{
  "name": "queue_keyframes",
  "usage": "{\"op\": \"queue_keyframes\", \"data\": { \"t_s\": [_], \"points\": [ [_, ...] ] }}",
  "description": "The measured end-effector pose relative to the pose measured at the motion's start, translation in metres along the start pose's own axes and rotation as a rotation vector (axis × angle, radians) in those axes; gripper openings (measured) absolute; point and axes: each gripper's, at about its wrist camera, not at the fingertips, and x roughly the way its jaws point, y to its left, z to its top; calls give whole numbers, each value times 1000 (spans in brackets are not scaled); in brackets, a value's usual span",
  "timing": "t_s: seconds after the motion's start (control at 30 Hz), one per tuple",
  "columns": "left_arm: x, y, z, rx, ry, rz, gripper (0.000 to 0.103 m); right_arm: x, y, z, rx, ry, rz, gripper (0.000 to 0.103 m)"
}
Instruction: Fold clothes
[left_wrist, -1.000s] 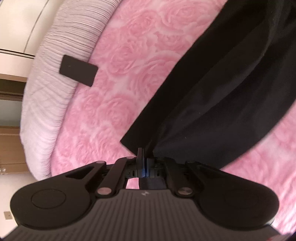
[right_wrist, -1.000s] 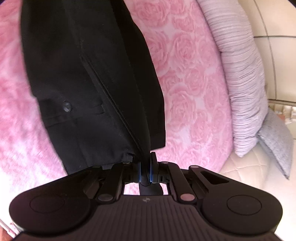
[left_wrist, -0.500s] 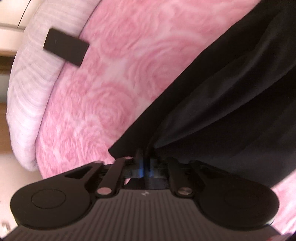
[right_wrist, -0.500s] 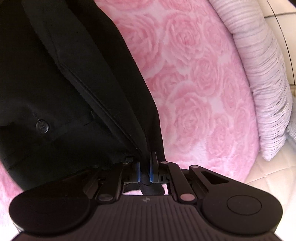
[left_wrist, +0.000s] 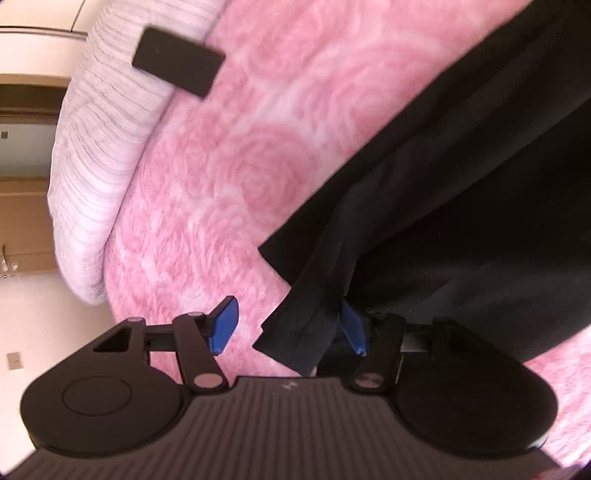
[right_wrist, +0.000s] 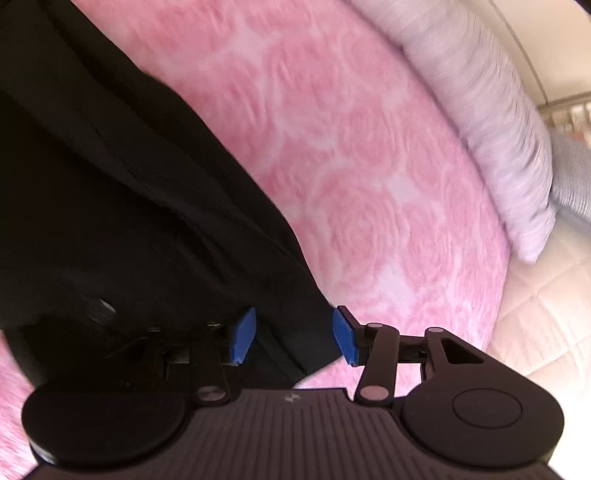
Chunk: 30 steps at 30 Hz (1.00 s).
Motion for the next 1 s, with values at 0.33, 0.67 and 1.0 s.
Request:
{"op": "queue_keyframes", "data": {
  "t_s": [0.33, 0.67, 1.0],
  "points": [
    [-19, -73, 28, 239, -297, -203, 67, -41, 70, 62, -106, -262, 222, 51],
    [1, -80, 72, 272, -326, -456, 39, -16, 76, 117, -116, -306, 528, 49],
    [15, -73, 78, 197, -285, -515, 41, 18, 77, 134, -83, -253, 599, 37]
  ]
}}
